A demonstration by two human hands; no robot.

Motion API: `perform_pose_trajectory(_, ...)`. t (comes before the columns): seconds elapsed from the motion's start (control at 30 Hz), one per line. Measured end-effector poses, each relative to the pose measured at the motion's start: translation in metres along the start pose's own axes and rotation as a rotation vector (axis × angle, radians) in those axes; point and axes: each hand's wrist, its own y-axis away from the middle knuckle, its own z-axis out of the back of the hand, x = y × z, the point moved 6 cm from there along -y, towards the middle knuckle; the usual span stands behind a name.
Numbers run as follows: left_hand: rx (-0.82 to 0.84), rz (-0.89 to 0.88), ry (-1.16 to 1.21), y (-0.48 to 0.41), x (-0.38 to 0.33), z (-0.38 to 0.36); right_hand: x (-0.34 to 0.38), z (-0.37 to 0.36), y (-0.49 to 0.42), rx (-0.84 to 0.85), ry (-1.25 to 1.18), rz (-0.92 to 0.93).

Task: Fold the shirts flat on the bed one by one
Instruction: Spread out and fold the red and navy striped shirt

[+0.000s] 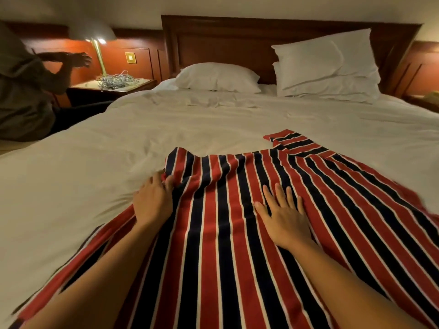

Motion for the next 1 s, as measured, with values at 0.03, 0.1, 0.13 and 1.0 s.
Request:
perform_pose_trajectory(0.03, 0.003, 0.025, 0.059, -0.017, -0.005, -0.011, 0.001, -0.002, -0.016, -0.015, -0.005, -0.007)
perform_pose_trajectory(0.1, 0.070, 0.099, 0.148, -0.056, -0.014, -0.033, 0.005, -0.007, -0.046, -0.039, -0.002, -0.011)
perform_pose_trajectory(0.13, 0.119, 0.135, 0.207, -0.075, -0.020, -0.041, 0.008, -0.010, -0.060, -0.052, 0.005, -0.007)
perform_pose_trajectory(1.0, 0.555, 0.317, 0.333, -0.182, 0.047, -0.020, 0.016, -0.014, -0.106, -0.184, 0.005, -0.023)
